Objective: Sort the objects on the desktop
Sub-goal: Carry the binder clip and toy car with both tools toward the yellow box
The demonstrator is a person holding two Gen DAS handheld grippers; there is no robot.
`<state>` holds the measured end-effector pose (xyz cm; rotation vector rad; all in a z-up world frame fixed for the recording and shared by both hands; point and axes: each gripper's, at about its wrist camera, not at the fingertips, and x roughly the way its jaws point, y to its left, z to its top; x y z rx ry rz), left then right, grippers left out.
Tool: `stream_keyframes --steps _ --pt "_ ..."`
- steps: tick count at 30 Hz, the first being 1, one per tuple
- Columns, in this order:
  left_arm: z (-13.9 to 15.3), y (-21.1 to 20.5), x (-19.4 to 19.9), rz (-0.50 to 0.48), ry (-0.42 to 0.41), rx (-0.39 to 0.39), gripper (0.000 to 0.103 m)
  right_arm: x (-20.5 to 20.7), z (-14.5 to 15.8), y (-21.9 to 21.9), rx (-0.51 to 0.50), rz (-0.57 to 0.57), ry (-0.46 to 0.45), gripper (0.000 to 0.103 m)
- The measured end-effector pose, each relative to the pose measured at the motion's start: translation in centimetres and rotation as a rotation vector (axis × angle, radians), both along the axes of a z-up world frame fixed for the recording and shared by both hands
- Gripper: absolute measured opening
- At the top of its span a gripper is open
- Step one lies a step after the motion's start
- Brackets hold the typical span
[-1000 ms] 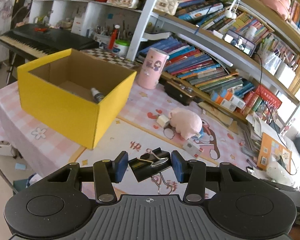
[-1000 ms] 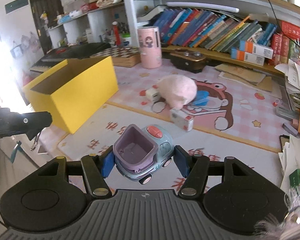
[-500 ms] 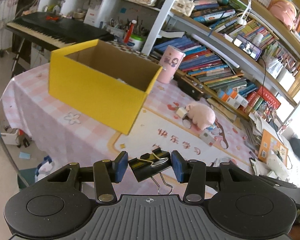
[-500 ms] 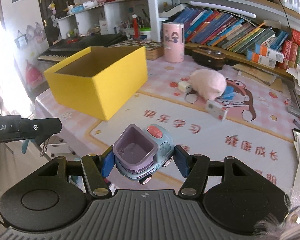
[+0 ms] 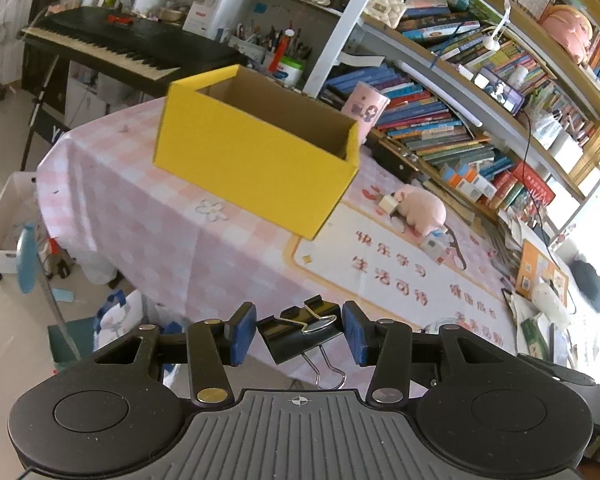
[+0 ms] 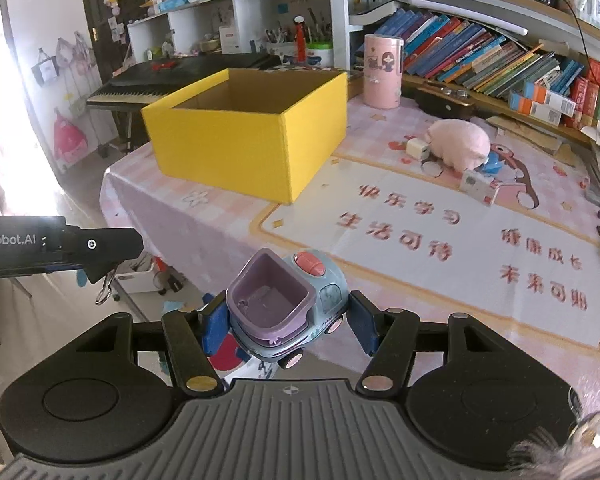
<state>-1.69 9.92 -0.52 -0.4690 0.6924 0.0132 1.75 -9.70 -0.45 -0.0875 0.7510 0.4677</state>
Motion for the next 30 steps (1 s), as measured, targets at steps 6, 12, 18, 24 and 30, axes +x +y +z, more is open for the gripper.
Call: stream_keyframes --steps 6,12,18,24,30 --pt "-0.2 2.0 -1.9 0.003 -0.002 -0.010 0.046 -1.9 0.0 2.0 -0.002 0.002 0.001 0.059" --pt "0.0 3.5 -3.3 0.017 -0.016 -0.014 0.046 -2.9 0.1 3.6 -0.003 0.017 -0.002 0.059" --pt "0.2 4.9 -4.3 0.043 -0.028 -0.015 0.046 -3.6 0.2 5.2 -0.002 0.042 -0.004 0.059" --pt "0.3 6.4 -5.3 0.083 -0.038 -0.016 0.046 -3.7 0.3 6.8 -0.003 0.085 -0.004 0.059" --pt "0.7 7.2 -5.6 0.108 -0.057 -0.008 0.046 -3.3 0.6 7.9 -0.004 0.111 -0.012 0.059"
